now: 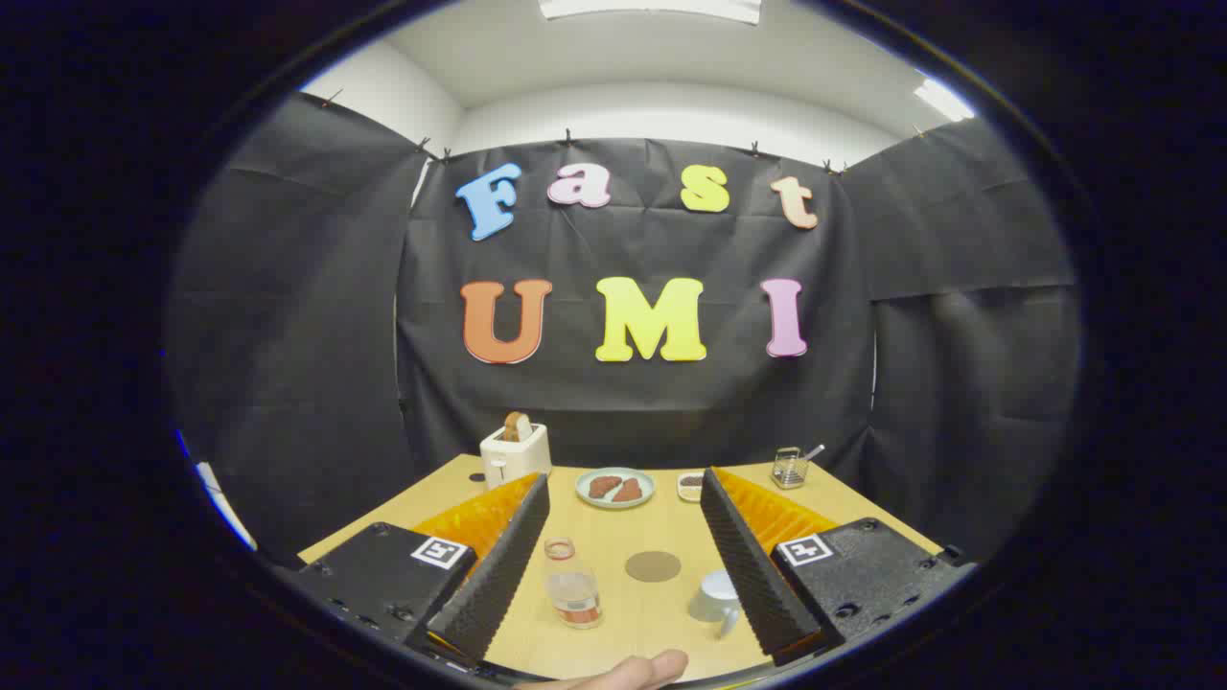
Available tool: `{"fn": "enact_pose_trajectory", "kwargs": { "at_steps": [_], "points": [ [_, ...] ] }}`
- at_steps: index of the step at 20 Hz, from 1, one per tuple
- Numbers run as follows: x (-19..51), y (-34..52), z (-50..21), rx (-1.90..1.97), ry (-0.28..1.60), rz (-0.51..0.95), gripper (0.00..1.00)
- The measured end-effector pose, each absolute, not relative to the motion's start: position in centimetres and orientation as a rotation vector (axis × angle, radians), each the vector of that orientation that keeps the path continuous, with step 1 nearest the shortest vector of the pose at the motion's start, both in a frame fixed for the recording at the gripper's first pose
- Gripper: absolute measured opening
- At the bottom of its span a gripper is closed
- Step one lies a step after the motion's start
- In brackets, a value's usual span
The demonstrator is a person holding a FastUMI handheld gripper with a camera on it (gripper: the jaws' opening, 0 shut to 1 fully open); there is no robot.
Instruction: Take the bottle from table, then pour the juice into the cup, finally place the bottle on the coaster
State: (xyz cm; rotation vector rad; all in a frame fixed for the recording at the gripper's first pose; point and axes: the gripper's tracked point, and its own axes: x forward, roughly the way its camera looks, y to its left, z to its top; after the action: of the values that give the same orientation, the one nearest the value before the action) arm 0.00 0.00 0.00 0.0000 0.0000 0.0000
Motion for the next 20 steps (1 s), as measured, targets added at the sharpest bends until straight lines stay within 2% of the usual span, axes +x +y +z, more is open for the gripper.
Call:
{"fn": "enact_pose_trajectory", "kwargs": {
  "at_steps": [20],
  "points": [
    [-1.4, -1.1, 1.6, 0.01, -0.018, -0.012, 1.0]
  ]
}}
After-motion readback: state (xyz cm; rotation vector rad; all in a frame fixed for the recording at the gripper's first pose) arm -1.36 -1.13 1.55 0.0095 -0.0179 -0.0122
